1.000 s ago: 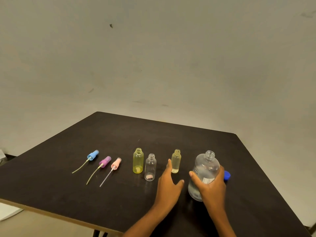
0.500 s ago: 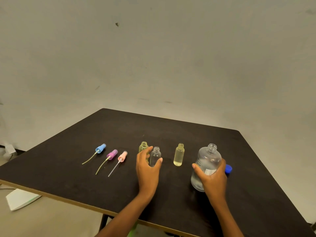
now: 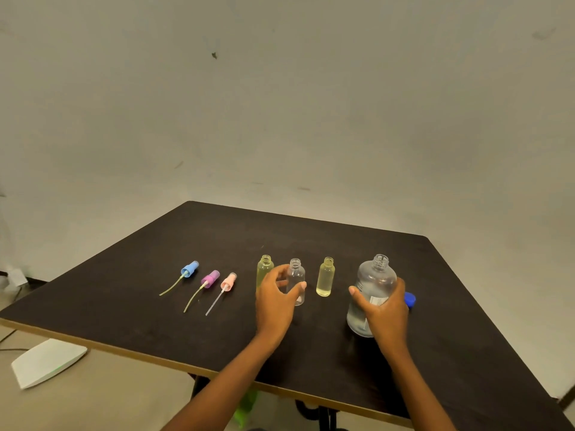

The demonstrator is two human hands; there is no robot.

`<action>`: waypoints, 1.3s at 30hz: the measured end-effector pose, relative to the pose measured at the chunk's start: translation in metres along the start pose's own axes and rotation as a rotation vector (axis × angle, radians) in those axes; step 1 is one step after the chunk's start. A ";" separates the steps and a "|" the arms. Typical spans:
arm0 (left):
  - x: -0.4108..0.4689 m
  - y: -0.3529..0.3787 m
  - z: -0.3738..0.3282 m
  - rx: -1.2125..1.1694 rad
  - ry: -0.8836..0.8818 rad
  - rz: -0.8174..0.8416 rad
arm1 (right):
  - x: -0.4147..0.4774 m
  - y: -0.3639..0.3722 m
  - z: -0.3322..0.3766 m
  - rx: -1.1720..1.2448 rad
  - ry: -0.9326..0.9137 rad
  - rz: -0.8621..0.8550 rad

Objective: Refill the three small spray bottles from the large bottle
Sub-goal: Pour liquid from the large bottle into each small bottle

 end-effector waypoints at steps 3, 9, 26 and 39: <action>-0.009 -0.010 -0.032 -0.138 0.028 0.145 | -0.002 -0.001 0.011 0.009 0.012 0.026; -0.036 -0.032 -0.096 -0.250 0.117 0.403 | -0.010 -0.020 0.083 -0.082 -0.171 0.040; -0.077 -0.067 -0.175 -0.297 0.133 0.542 | -0.050 -0.057 0.229 -0.350 -0.634 -0.154; -0.079 -0.070 -0.179 -0.318 0.105 0.559 | -0.066 -0.060 0.259 -0.502 -0.829 -0.169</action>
Point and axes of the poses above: each hand's wrist, its own x-axis towards the middle knuckle, its own y-axis out of the palm, z = x × y, the point moved 7 cm from there along x, towards the middle knuckle
